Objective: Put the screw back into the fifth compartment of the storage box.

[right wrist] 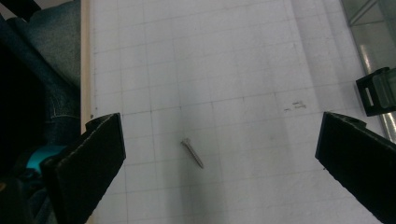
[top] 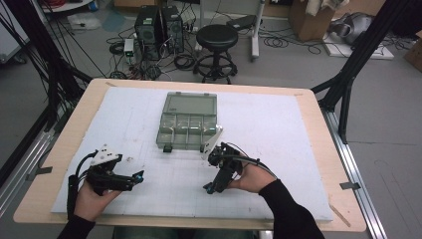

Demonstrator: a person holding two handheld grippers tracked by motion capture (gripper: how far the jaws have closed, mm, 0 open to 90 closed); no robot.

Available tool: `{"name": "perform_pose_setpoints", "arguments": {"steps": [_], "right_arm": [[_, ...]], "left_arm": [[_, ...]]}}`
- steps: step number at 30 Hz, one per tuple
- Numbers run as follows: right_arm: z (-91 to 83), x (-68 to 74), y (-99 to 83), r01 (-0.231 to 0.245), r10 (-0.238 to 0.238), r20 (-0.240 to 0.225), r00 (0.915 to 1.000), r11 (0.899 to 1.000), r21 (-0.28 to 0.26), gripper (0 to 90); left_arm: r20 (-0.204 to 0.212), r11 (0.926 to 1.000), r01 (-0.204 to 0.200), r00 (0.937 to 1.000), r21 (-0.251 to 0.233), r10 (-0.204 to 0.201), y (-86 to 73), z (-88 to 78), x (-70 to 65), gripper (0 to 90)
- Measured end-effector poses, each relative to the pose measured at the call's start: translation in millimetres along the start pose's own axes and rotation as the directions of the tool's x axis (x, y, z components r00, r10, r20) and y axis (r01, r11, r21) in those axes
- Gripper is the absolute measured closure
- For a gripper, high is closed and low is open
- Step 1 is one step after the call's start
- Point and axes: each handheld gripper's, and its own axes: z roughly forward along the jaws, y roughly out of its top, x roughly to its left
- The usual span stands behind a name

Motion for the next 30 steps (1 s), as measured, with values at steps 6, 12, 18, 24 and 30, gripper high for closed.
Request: {"name": "perform_pose_setpoints", "arguments": {"steps": [6,12,18,24,30], "right_arm": [[3.6,0.4,-1.2,-0.004,0.004,-0.008,1.0,1.0,0.003,0.4],[10.7,1.1,-3.1,-0.001,0.001,-0.021,0.9998,1.0,0.016,5.1],[18.1,2.7,-8.5,0.001,0.0,-0.038,0.9993,1.0,0.021,5.7],[20.6,4.2,-12.3,0.007,-0.007,-0.043,0.9991,1.0,0.014,13.7],[25.3,5.0,-17.5,-0.005,0.005,-0.053,0.9986,1.0,0.013,15.7]], "left_arm": [[0.0,1.0,0.003,1.0,0.0,-0.003,-0.2,0.3,0.5,1.7],[0.001,1.0,0.0,1.0,0.0,0.0,-0.1,0.9,1.2,1.7],[0.001,1.0,-0.001,1.0,0.001,0.001,0.0,0.4,1.1,1.7],[0.001,1.0,-0.001,1.0,0.001,0.001,0.1,-0.1,1.3,1.7],[0.003,1.0,-0.001,1.0,0.0,0.001,0.2,0.4,1.3,1.7]]}}
